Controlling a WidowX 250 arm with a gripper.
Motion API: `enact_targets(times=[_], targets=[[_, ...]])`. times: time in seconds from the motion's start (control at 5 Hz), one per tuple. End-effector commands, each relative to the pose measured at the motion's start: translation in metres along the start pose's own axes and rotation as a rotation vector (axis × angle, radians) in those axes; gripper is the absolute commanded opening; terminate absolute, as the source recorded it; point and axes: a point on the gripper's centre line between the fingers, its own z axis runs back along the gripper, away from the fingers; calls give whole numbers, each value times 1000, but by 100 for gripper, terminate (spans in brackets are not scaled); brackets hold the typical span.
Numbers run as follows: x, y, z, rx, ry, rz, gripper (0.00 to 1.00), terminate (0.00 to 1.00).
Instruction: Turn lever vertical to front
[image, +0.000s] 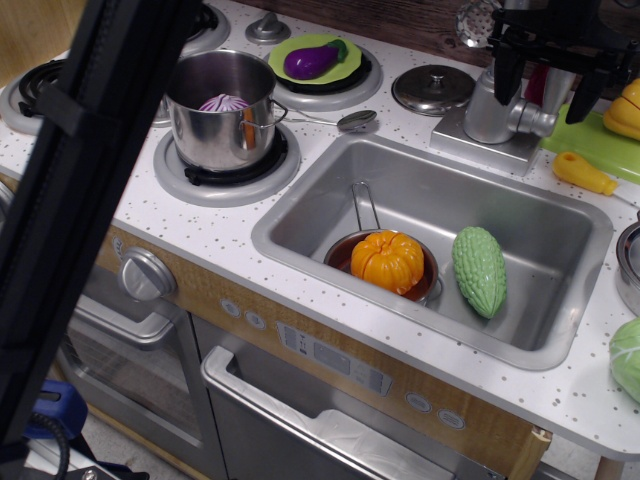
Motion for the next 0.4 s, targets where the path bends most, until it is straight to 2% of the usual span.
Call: enact_targets(times=[0.0,0.2], targets=[[0,0,0,0,0,0,100,0],[11,0,12,50,-111,-14,100,0]])
